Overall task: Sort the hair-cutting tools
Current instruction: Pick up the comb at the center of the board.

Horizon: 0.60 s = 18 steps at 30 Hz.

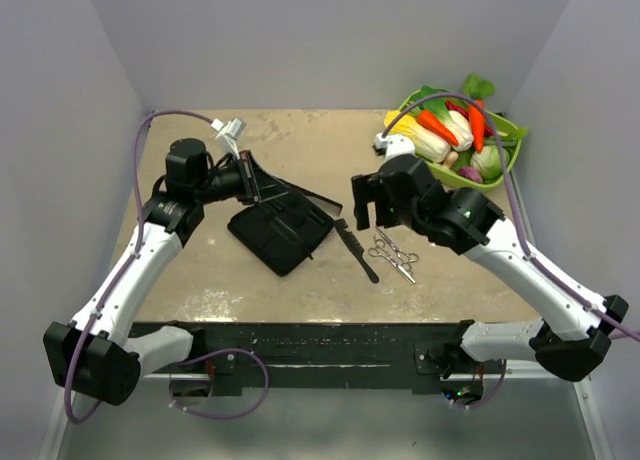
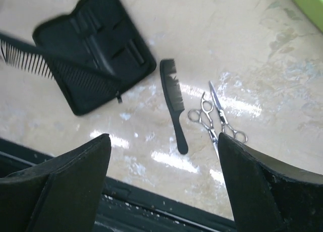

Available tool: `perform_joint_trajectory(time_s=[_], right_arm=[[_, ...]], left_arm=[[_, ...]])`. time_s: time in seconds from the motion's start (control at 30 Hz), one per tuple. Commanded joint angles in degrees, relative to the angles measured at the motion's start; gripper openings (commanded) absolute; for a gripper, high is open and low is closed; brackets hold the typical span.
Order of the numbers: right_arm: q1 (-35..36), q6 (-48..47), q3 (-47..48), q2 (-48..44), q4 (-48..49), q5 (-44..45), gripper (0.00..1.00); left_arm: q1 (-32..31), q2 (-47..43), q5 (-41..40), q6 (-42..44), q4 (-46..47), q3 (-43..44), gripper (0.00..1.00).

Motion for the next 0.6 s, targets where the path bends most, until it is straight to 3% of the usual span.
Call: perform_joint_trajectory(time_s=[0.0, 0.17, 0.27, 0.57], right_arm=[[-7.5, -1.4, 2.2, -5.3, 8.7, -10.3, 0.89], [-9.5, 1.5, -3.5, -7.0, 19.3, -21.6, 0.89], [-10.7, 3.4, -10.0, -10.1, 27.6, -24.7, 0.89], [-27.9, 16.8, -28.5, -13.5, 53.5, -43.8, 0.88]], left_arm=[[1.9, -4.8, -4.0, -1.2, 9.4, -6.3, 0.0], [3.6, -9.1, -0.5, -5.3, 25.8, -16.8, 0.0], [4.4, -9.9, 0.6, -7.8, 29.0, -18.7, 0.0], [5.4, -8.2, 1.4, -15.0, 40.3, -18.8, 0.0]])
